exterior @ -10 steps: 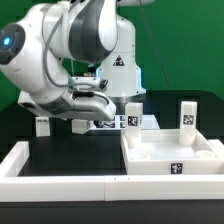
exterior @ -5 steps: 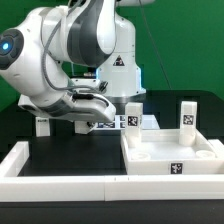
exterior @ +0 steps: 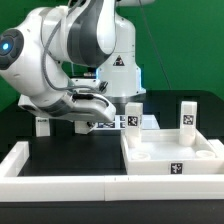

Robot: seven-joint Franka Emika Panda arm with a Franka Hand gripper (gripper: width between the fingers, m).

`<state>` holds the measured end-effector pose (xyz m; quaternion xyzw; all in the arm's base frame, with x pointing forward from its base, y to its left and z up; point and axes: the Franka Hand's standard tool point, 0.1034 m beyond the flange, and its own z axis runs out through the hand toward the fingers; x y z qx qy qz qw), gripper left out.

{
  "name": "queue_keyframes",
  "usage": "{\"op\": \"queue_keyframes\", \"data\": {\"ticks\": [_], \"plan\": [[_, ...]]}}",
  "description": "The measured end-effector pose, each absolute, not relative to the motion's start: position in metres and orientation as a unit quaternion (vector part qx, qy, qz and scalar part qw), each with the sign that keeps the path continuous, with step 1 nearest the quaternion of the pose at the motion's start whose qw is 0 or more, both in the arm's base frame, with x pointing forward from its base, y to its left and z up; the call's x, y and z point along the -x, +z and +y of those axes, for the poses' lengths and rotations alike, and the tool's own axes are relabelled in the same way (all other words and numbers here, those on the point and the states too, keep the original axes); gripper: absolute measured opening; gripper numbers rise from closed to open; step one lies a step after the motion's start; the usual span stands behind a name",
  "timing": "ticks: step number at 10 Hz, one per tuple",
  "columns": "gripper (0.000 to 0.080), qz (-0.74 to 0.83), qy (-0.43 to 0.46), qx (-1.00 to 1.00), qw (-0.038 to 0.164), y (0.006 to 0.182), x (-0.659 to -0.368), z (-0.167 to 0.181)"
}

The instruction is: Assemble square table

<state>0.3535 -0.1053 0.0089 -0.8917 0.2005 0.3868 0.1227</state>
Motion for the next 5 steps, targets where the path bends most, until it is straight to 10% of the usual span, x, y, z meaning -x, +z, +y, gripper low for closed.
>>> {"op": "queue_keyframes", "data": {"ticks": [2, 5], "plan": [[0.0289, 0.185, 0.378, 0.898, 0.124, 0.022, -0.363, -0.108], [0.0290, 0.131, 0.320, 0.930, 0.121, 0.095, -0.408, -0.107]]}}
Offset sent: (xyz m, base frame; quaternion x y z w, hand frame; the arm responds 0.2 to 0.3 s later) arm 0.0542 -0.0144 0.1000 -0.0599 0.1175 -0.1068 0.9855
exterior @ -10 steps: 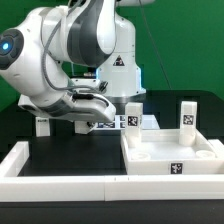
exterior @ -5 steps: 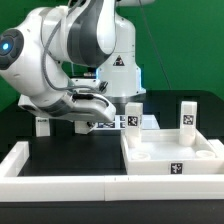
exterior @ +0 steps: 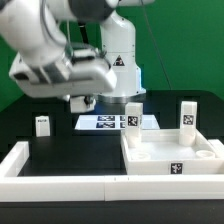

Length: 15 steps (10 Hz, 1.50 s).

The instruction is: Assemble square table

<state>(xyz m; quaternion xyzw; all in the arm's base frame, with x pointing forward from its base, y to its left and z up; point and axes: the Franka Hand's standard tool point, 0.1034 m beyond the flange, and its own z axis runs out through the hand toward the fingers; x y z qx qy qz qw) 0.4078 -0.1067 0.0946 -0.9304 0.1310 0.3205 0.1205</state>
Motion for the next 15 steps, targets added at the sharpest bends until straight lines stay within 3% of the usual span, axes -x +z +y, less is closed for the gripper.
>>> {"op": "queue_keyframes", "data": {"ticks": [3, 7, 9, 15], "plan": [[0.0290, 0.138, 0.227, 0.959, 0.101, 0.093, -0.421, -0.108], [0.0290, 0.124, 0.079, 0.987, 0.069, 0.146, -0.495, -0.080], [0.0290, 0.159, 0.001, 0.986, 0.055, 0.164, -0.533, -0.031], [0.0290, 0.166, -0.174, 0.970, 0.026, 0.156, -0.542, -0.017]]}}
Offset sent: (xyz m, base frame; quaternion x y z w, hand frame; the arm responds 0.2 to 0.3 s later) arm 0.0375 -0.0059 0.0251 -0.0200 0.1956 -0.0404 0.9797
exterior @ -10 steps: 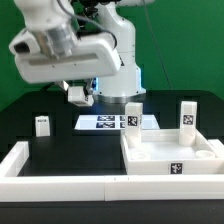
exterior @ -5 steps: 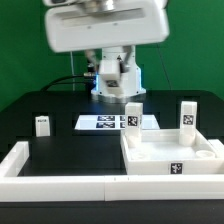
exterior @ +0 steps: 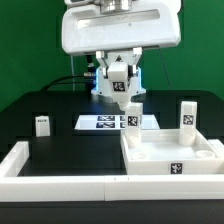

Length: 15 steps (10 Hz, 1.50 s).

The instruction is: Assemble square table

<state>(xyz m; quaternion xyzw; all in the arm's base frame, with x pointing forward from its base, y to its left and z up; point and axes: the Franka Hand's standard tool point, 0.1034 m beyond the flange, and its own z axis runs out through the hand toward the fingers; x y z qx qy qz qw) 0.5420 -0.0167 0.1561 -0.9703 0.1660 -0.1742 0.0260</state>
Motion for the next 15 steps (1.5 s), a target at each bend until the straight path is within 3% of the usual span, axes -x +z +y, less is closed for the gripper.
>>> {"op": "queue_keyframes", "data": {"ticks": [2, 4, 5, 8, 10, 12, 15], "plan": [[0.0290, 0.169, -0.234, 0.956, 0.041, 0.148, -0.564, 0.060], [0.0290, 0.178, -0.261, 0.948, 0.042, 0.132, -0.574, 0.108], [0.0290, 0.162, -0.291, 0.943, 0.029, 0.135, -0.575, 0.104], [0.0290, 0.151, -0.288, 0.945, 0.020, 0.133, -0.573, 0.097], [0.0290, 0.108, -0.299, 0.948, -0.007, 0.118, -0.566, 0.093], [0.0290, 0.102, -0.311, 0.945, -0.023, 0.097, -0.563, 0.120], [0.0290, 0.097, -0.308, 0.946, -0.028, 0.094, -0.562, 0.119]]}}
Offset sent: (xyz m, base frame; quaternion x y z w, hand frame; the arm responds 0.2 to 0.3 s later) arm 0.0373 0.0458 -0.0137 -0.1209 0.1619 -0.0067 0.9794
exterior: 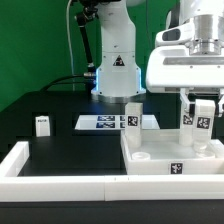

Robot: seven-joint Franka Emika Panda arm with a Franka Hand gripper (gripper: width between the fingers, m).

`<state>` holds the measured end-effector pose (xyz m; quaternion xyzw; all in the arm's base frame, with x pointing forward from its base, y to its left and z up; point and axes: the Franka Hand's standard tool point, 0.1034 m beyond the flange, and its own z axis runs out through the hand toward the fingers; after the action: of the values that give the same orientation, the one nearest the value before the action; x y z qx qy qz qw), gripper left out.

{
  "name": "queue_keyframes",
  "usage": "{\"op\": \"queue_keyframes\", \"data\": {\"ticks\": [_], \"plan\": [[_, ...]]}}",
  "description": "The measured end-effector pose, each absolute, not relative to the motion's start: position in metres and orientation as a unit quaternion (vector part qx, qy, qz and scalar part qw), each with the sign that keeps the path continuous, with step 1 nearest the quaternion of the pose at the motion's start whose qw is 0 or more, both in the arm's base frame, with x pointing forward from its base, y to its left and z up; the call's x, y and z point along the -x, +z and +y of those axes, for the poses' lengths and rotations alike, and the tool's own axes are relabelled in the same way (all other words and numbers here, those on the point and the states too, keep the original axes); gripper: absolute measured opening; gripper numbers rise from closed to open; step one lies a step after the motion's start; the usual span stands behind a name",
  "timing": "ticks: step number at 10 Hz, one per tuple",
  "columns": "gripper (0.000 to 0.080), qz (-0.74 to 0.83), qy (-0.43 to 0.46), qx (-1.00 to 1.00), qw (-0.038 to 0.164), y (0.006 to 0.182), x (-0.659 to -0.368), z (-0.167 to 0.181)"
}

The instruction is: Assemble square table

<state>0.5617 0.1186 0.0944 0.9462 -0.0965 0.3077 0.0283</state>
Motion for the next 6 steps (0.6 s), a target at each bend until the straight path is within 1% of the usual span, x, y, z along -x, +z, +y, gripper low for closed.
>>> {"op": "queue_keyframes", "data": {"ticks": [2, 6], "plan": [[0.0290, -0.089, 0.314, -0.945, 0.026, 0.0911, -0.5606, 0.1289], [0.0290, -0.092, 0.318, -0.943, 0.026, 0.0915, -0.5695, 0.1309]]}}
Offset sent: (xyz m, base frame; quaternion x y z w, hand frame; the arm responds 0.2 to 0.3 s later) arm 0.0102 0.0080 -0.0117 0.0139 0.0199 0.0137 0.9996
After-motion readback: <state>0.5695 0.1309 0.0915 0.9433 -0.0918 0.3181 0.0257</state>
